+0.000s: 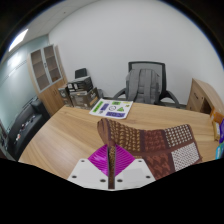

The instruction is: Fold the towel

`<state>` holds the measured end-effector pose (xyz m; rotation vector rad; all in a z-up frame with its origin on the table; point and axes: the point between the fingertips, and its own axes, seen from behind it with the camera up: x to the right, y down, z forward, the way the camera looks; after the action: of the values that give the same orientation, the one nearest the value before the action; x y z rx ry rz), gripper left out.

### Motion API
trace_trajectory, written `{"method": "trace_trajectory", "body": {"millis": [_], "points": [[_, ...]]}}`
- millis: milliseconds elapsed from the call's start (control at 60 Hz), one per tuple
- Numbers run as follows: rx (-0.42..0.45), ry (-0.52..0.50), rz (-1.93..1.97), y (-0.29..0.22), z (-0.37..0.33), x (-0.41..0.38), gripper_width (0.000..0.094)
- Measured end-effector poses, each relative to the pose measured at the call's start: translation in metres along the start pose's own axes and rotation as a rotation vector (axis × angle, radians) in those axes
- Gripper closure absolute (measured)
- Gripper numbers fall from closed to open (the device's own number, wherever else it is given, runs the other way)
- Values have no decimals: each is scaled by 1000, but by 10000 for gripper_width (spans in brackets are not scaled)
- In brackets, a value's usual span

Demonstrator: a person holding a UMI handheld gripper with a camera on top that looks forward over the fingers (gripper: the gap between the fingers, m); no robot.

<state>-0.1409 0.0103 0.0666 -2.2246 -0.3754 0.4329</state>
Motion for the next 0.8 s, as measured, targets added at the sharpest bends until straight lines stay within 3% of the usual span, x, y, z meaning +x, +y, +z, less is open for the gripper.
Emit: {"method": "trace_trajectory", "body": {"millis": [217, 317, 583, 683, 800], "points": [[128, -106, 93, -73, -49, -15, 888], [141, -33, 83, -81, -47, 30, 889], [13, 163, 37, -18, -3, 159, 872], [-18, 193, 33, -1, 6, 181, 715], [-11, 284, 3, -2, -7, 210, 322]]}}
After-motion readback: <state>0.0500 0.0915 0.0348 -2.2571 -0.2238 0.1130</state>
